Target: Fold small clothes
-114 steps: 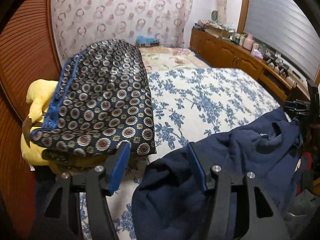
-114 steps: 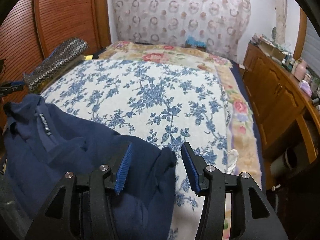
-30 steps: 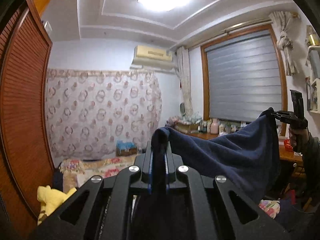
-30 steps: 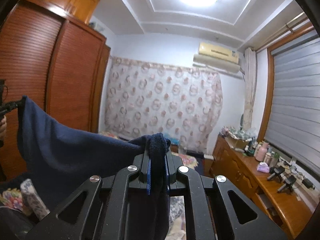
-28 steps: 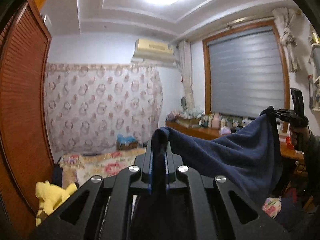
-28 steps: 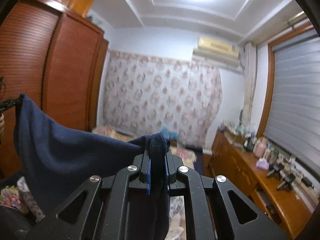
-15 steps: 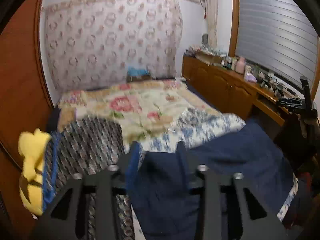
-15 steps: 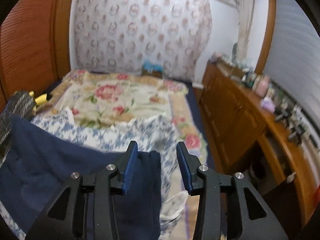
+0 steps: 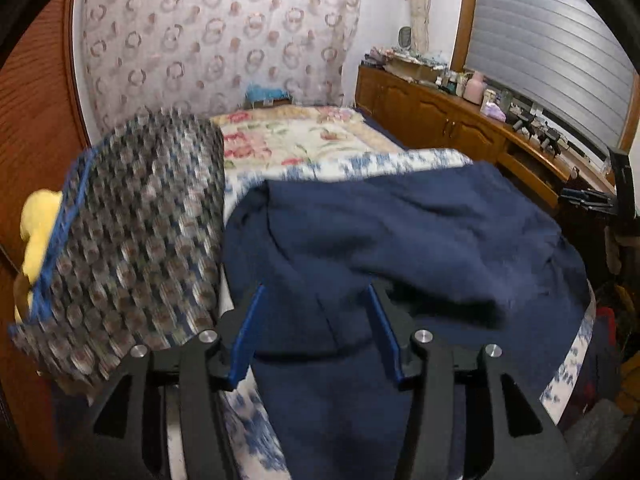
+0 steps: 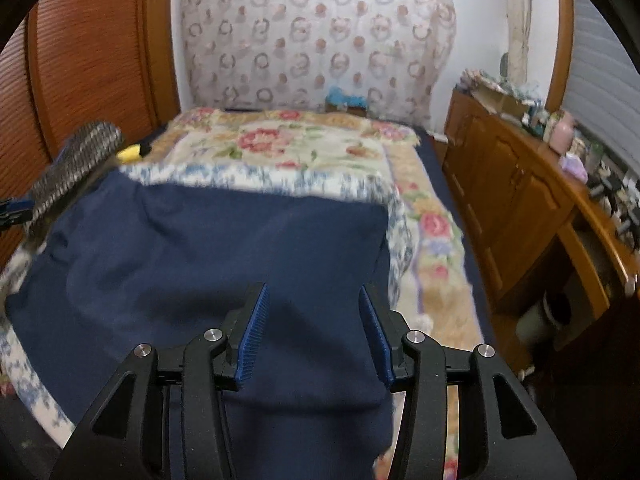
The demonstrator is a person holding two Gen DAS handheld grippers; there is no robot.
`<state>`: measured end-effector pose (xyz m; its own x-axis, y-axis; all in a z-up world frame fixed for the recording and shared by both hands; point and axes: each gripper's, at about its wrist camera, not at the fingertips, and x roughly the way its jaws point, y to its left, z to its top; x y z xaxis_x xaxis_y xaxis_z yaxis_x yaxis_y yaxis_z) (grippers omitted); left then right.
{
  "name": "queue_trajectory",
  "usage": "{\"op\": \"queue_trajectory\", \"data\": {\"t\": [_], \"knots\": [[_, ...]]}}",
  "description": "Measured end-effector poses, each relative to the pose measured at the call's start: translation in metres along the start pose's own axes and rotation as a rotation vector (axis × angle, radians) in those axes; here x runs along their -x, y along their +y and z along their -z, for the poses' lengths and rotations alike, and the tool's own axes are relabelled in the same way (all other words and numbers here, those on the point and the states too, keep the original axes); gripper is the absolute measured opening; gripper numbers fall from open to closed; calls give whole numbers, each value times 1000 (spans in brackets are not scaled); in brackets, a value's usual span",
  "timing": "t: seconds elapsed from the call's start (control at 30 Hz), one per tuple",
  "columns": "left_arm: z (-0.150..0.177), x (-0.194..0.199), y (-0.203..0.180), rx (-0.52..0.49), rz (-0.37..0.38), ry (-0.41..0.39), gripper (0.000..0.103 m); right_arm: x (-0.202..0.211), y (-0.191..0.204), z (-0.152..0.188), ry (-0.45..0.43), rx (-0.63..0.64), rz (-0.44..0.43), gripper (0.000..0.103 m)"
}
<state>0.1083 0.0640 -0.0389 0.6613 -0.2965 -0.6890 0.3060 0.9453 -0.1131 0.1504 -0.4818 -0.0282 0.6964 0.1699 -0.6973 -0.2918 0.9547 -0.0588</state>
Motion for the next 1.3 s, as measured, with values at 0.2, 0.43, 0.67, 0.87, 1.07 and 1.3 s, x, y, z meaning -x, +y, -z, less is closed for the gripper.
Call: {"op": "queue_trajectory", "data": {"t": [0.2, 0.43, 0.67, 0.87, 1.07, 1.3], "knots": [[30, -15, -7, 17, -5, 62, 50, -17, 1, 41, 64, -36, -10, 47], [40, -28, -14, 37, -8, 94, 50, -26, 4, 60, 68, -60, 1, 47], [34, -38, -23, 63, 3, 104, 50, -11, -3, 66, 51, -93, 18, 47], [23, -47, -30, 54, -3, 108, 50, -7, -12, 68, 53, -108, 26, 47], [12, -63, -38, 43, 0, 114, 43, -18, -18, 61, 62, -148, -7, 47], [5, -72, -38, 36, -12, 118, 10, -30, -13, 54, 74, -107, 24, 8]]}}
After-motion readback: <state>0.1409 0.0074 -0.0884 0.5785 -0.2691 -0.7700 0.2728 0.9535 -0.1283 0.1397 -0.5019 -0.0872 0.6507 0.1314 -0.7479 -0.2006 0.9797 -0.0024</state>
